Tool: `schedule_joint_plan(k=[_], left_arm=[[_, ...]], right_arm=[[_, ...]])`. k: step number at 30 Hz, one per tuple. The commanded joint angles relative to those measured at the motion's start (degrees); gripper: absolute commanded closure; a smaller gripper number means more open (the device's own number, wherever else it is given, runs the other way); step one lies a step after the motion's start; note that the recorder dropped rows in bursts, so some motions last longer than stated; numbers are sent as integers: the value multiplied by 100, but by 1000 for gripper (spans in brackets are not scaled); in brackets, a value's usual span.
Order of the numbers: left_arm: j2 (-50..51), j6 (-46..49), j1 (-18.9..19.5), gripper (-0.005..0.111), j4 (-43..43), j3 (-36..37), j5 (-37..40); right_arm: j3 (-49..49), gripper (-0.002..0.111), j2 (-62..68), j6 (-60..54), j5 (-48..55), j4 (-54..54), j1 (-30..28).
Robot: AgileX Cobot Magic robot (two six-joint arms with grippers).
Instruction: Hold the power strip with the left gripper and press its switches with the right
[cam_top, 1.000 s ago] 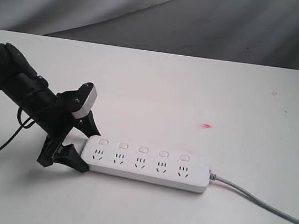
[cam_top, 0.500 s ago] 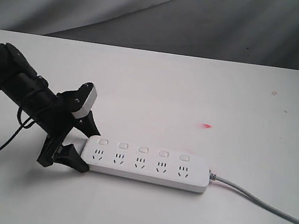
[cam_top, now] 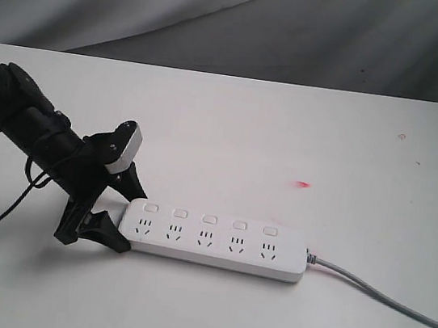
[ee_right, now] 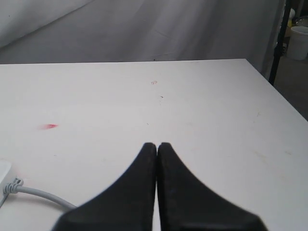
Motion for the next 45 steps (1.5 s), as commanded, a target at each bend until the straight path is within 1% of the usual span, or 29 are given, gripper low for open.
schedule_joint_plan(k=[1, 8, 9, 10, 12, 13, 14, 20, 28, 30, 32, 37, 40, 43, 44, 45], left_arm=[[21, -42, -17, 60, -25, -19, 43], [21, -42, -17, 60, -49, -19, 59], [21, -42, -17, 56, -49, -19, 59], [21, -42, -17, 47, -49, -19, 59], [21, -62, -17, 23, -125, -19, 29], [9, -152, -17, 14, -168, -19, 47], [-15, -164, -17, 9, -166, -19, 60], [-422, -164, -17, 8, -166, -19, 60], [-1813, -164, -17, 8, -373, -19, 60], [-2174, -164, -17, 13, -517, -19, 48], [-2571, -164, -17, 24, -647, -19, 36], [-3452, -176, -17, 67, -686, -19, 7], [-3897, -176, -17, 88, -686, -19, 7], [-4312, -187, -17, 104, -686, -19, 7], [-4454, -206, -17, 107, -676, -19, 7], [-4596, -284, -17, 106, -676, -19, 7]], right_arm=[[16, 108, -33, 16, 6, -39, -25], [16, 108, -33, 16, 6, -39, -25], [16, 108, -33, 16, 6, -39, -25], [16, 108, -33, 16, 6, -39, -25], [16, 108, -33, 16, 6, -39, -25], [16, 108, -33, 16, 6, -39, -25], [16, 108, -33, 16, 6, -39, -25], [16, 108, -33, 16, 6, -39, -25], [16, 108, -33, 16, 6, -39, -25], [16, 108, -33, 16, 6, -39, -25], [16, 108, -33, 16, 6, -39, -25], [16, 108, -33, 16, 6, -39, -25], [16, 108, -33, 16, 6, -39, -25], [16, 108, -33, 16, 6, -39, -25], [16, 108, -33, 16, 6, -39, -25], [16, 108, -33, 16, 6, -39, -25]])
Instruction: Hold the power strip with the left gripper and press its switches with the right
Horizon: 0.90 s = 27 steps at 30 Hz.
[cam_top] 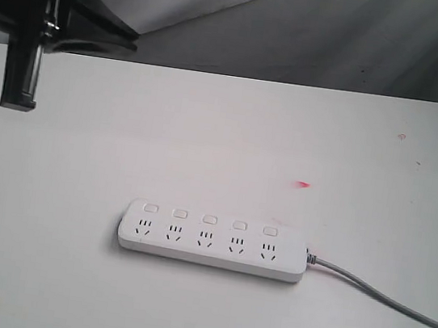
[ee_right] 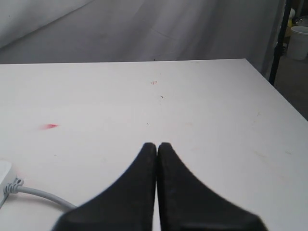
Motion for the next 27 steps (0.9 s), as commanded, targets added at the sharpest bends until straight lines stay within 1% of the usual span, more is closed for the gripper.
schedule_joint_plan(k=[1, 4, 8, 14, 17, 19, 27], left_arm=[[-660, -334, -17, 107, -82, -19, 25], [-1031, -1011, -17, 106, -82, -19, 25], [-1475, -2258, -17, 106, -82, -19, 25], [-2114, -5275, -17, 106, -82, -19, 37], [-2446, -6461, -17, 106, -82, -19, 62], [-2708, -6801, -17, 106, -82, -19, 62], [-3615, -6809, -17, 106, -82, -19, 62]], right_arm=[[16, 108, -33, 16, 6, -39, -25], [16, 108, -33, 16, 6, -39, -25], [16, 108, -33, 16, 6, -39, -25], [16, 108, -33, 16, 6, -39, -25], [16, 108, -33, 16, 6, -39, -25], [16, 108, -33, 16, 6, -39, -25], [16, 108, -33, 16, 6, -39, -25]])
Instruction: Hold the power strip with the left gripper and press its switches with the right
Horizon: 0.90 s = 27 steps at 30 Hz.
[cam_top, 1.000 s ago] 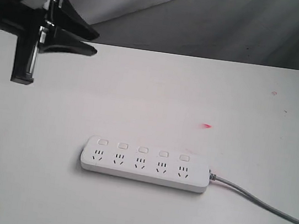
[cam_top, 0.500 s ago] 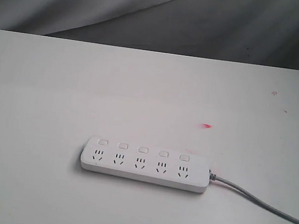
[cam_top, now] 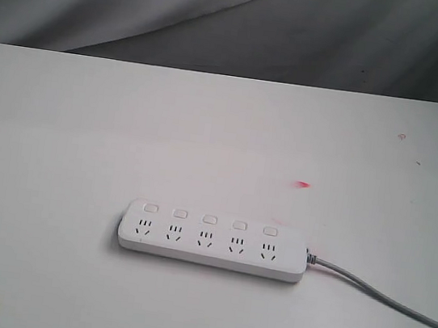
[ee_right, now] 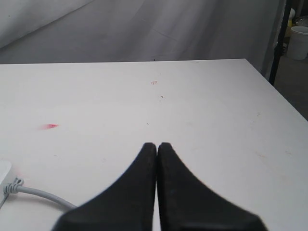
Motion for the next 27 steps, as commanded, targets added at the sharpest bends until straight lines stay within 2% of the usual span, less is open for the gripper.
schedule_joint_plan(k=[1, 13, 15, 20, 27], left_arm=[[-496, -107, -17, 106, -82, -19, 19], [-1371, -167, -17, 106, 156, -19, -15], [-1473, -688, -17, 106, 512, -19, -55], [-1592, -2974, -17, 106, 1855, -19, -622], [-1598, -4218, -17, 106, 3326, -19, -762]], right_arm=[[16, 108, -33, 16, 6, -39, -25], [16, 108, -33, 16, 6, -39, -25], [16, 108, -33, 16, 6, -39, -25], [16, 108, -33, 16, 6, -39, -25], [16, 108, -33, 16, 6, -39, -25]])
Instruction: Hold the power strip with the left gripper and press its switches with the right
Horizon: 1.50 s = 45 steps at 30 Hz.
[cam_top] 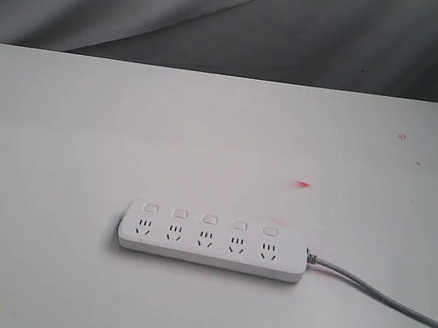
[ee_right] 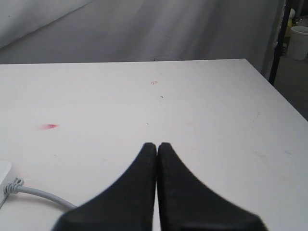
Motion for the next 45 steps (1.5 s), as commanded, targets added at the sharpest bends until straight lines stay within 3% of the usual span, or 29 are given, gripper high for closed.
schedule_joint_plan(k=[1, 13, 19, 31, 35, 39, 45], left_arm=[[-13, -995, -17, 106, 934, -19, -235], [-21, -1850, -17, 106, 2205, 8, -618], [-21, -2161, -17, 106, 2432, 619, -993], [-31, -1907, -17, 106, 2407, 3623, -3053], [-464, -1881, -17, 106, 2621, 4808, -3947], [-977, -1881, -17, 106, 3020, 5345, -3944], [-2605, -1881, -17, 106, 3127, 6235, -3944]], right_arm=[[16, 108, -33, 16, 6, -39, -25], [16, 108, -33, 16, 6, -39, -25], [16, 108, -33, 16, 6, -39, -25], [16, 108, -33, 16, 6, -39, -25], [16, 108, -33, 16, 6, -39, -25], [16, 108, -33, 16, 6, -39, -25], [16, 108, -33, 16, 6, -39, -25]])
